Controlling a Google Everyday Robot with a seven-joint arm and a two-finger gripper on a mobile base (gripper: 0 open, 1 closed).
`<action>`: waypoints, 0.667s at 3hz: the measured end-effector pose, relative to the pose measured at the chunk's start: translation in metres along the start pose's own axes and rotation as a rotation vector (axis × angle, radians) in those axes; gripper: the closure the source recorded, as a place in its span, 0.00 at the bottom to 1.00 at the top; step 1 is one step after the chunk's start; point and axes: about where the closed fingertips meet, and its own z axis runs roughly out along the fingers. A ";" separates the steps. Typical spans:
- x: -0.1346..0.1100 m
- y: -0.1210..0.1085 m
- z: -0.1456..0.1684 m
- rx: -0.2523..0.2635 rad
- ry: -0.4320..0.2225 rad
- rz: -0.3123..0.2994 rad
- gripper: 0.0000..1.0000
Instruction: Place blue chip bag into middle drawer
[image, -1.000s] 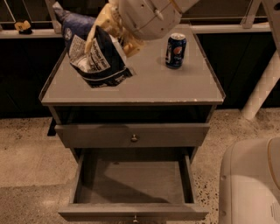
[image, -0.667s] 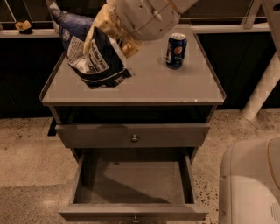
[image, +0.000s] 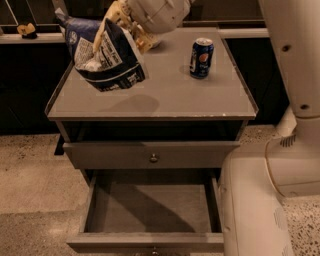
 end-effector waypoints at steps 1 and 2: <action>-0.026 -0.005 -0.004 -0.040 -0.008 0.066 1.00; -0.029 -0.001 -0.002 -0.051 -0.017 0.059 1.00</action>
Offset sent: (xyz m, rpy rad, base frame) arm 0.0220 -0.0004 -0.0021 0.0191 0.0509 -0.0291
